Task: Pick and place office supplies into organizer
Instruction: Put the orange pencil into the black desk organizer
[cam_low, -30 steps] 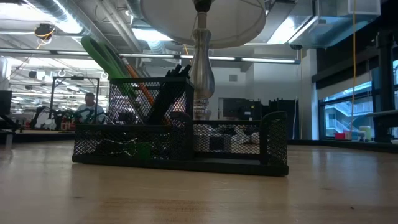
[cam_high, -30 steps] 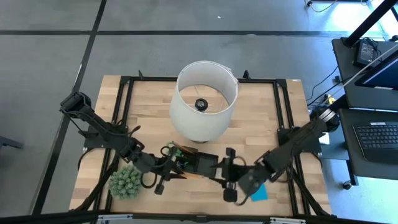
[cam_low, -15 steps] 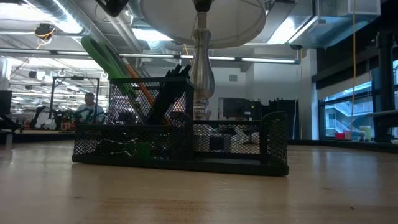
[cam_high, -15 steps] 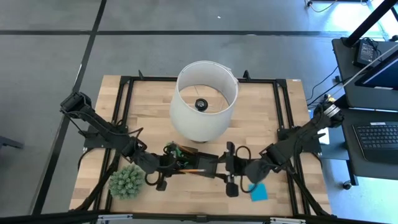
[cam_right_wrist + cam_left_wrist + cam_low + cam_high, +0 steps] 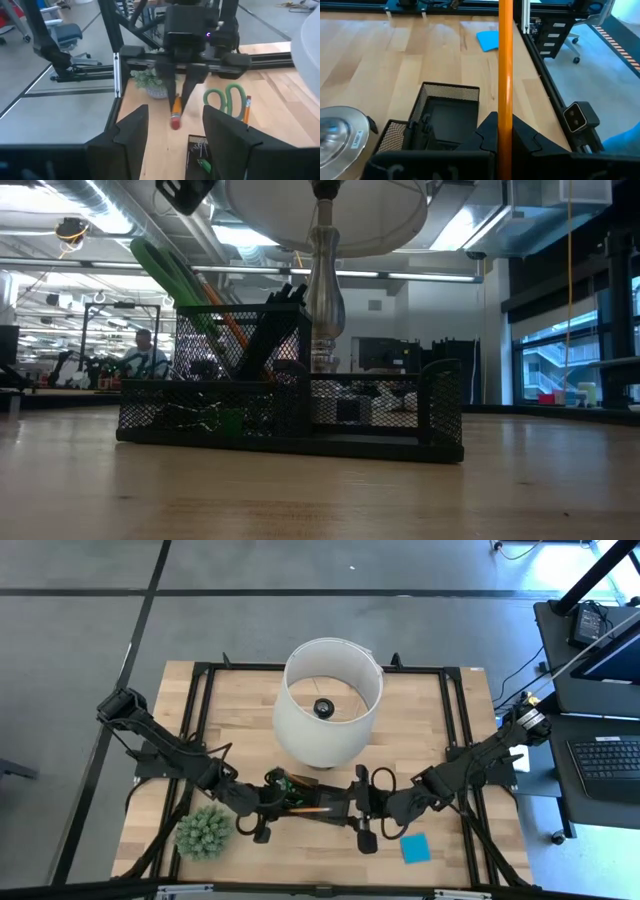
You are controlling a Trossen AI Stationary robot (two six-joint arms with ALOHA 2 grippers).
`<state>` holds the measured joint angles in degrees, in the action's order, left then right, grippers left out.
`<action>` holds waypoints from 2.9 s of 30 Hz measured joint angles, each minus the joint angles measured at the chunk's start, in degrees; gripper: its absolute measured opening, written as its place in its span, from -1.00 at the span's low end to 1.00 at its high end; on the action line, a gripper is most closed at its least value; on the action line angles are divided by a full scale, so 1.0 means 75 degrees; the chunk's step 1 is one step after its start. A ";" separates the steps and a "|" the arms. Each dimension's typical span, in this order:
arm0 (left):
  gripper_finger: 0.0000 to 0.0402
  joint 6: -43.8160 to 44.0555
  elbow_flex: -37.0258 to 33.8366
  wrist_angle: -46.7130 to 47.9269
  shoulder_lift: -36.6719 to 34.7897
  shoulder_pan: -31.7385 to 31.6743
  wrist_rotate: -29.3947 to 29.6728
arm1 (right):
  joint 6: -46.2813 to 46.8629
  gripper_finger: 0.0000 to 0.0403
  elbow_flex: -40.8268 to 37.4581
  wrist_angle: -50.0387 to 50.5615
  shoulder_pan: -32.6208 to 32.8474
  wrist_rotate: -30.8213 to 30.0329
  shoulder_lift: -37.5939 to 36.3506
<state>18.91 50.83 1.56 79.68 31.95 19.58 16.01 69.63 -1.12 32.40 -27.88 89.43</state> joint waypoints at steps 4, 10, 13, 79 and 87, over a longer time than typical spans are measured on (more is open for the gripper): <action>-0.95 -0.0007 0.0000 0.0001 0.0000 -0.0091 0.0004 | 0.0021 -0.07 0.0000 0.0005 -0.0080 0.0258 0.0000; -0.95 -0.0034 0.0000 0.0001 0.0000 -0.0210 -0.0002 | 0.0023 -0.22 0.0000 0.0017 -0.0160 0.0531 0.0000; -0.95 -0.0044 0.0000 -0.0006 0.0000 -0.0228 -0.0036 | -0.0080 -0.36 0.0000 0.0029 -0.0163 0.0519 0.0000; -0.34 -0.0422 0.0003 0.0357 -0.0889 -0.0225 0.0178 | 0.0461 -0.88 0.0003 0.2680 -0.1025 0.0187 0.0057; -0.34 -0.0422 0.0003 0.0373 -0.0889 -0.0225 0.0323 | 0.0635 -0.88 0.0003 0.2534 -0.1031 0.0190 0.0648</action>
<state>15.74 50.85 4.35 73.01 30.26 22.00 20.77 69.65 17.88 24.67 -26.45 94.29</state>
